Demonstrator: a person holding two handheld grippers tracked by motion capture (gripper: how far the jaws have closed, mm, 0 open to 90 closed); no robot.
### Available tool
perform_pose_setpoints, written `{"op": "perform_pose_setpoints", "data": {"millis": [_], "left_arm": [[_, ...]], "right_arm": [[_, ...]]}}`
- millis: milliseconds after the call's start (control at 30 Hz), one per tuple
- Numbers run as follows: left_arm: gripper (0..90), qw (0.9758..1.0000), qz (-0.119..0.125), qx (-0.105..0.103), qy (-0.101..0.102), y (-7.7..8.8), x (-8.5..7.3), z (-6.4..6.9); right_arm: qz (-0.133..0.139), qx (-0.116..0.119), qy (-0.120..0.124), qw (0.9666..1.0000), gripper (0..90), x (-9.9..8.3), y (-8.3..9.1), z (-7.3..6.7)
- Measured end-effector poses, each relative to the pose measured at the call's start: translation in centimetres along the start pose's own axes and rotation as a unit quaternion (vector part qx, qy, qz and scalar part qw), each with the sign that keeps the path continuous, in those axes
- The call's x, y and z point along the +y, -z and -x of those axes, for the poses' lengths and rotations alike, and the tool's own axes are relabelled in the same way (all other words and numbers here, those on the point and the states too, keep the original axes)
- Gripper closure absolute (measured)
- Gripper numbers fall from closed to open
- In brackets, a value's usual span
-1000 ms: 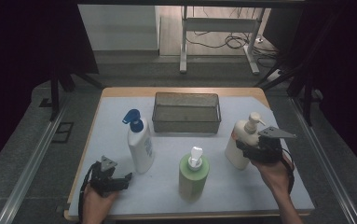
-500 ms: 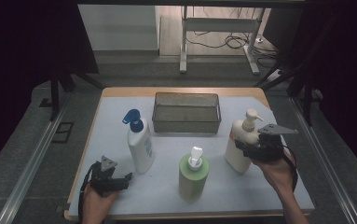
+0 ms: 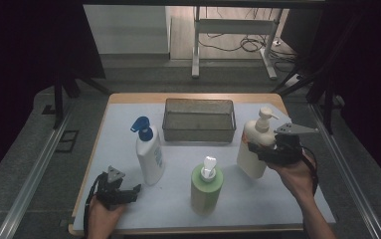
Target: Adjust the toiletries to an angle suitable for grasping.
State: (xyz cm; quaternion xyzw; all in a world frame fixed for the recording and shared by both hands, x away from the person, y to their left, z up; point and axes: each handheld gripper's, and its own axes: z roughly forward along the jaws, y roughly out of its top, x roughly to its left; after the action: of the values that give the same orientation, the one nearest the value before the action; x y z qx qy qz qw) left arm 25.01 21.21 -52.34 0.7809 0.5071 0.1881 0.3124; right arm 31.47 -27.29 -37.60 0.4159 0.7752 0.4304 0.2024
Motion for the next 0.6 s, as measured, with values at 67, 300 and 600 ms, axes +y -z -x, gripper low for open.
{"op": "perform_pose_setpoints", "data": {"millis": [67, 300, 600], "left_arm": [[12.7, 1.0000, 0.000, 0.000, 0.000, 0.0, 0.0, 0.0], [12.7, 1.0000, 0.000, 0.000, 0.000, 0.0, 0.0, 0.0], [12.7, 1.0000, 0.001, 0.000, 0.001, 0.0, 0.0, 0.0]], "right_arm": [[0.001, 0.001, 0.002, 1.0000, 37.2, 0.4, 0.0, -0.1], [0.002, 0.009, 0.004, 1.0000, 37.2, 1.9, -0.5, -0.3], [0.004, 0.011, 0.012, 0.9999, 37.3, 3.6, -1.6, -0.8]]}}
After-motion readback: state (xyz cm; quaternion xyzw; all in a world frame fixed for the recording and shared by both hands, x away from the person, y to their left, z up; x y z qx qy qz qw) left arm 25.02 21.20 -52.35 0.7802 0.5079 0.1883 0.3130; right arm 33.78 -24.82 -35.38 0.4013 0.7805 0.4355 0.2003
